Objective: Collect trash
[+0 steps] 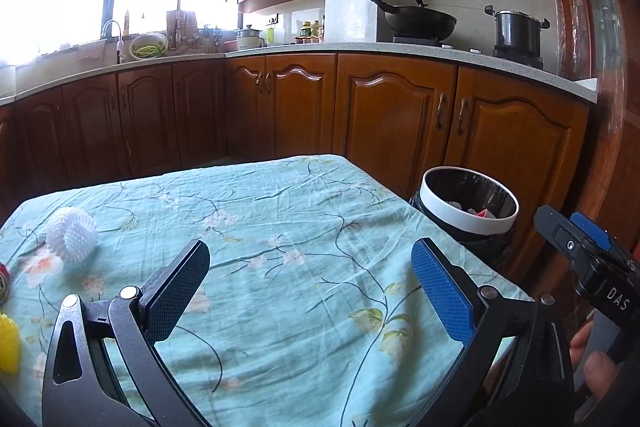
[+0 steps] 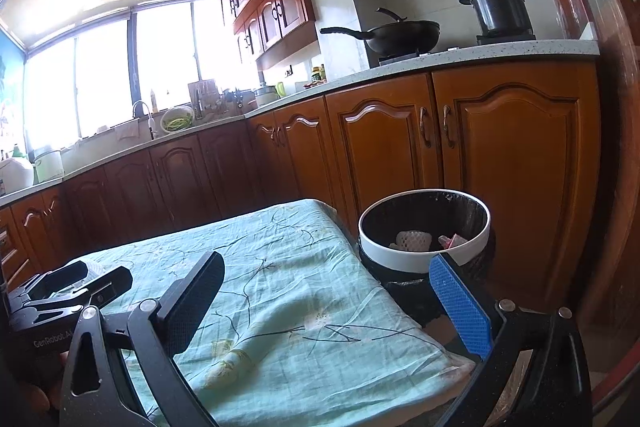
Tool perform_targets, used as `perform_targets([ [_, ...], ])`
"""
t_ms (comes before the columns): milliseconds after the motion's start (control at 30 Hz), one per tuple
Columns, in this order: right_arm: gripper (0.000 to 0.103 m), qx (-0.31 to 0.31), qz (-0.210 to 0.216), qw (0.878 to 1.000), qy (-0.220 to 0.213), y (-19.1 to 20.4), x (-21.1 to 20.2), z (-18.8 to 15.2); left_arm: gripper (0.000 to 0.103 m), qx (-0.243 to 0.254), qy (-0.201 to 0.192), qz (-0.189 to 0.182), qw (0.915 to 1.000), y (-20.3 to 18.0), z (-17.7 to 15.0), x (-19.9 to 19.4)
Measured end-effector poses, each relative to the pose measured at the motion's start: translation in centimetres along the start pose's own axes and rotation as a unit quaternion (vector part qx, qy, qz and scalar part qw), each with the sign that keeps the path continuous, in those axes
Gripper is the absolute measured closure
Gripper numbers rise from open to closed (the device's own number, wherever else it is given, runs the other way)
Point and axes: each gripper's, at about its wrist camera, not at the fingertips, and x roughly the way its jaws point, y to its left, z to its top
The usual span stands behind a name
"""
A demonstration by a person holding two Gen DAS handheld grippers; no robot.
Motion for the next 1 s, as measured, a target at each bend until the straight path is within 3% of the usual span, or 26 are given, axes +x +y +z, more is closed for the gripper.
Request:
perform_targets([
  [1000, 0.000, -0.003, 0.007, 1.000, 0.003, 0.28, 0.39, -0.63, 0.000, 0.007, -0.009, 0.022, 0.9997, -0.44, -0.04, -0.60],
])
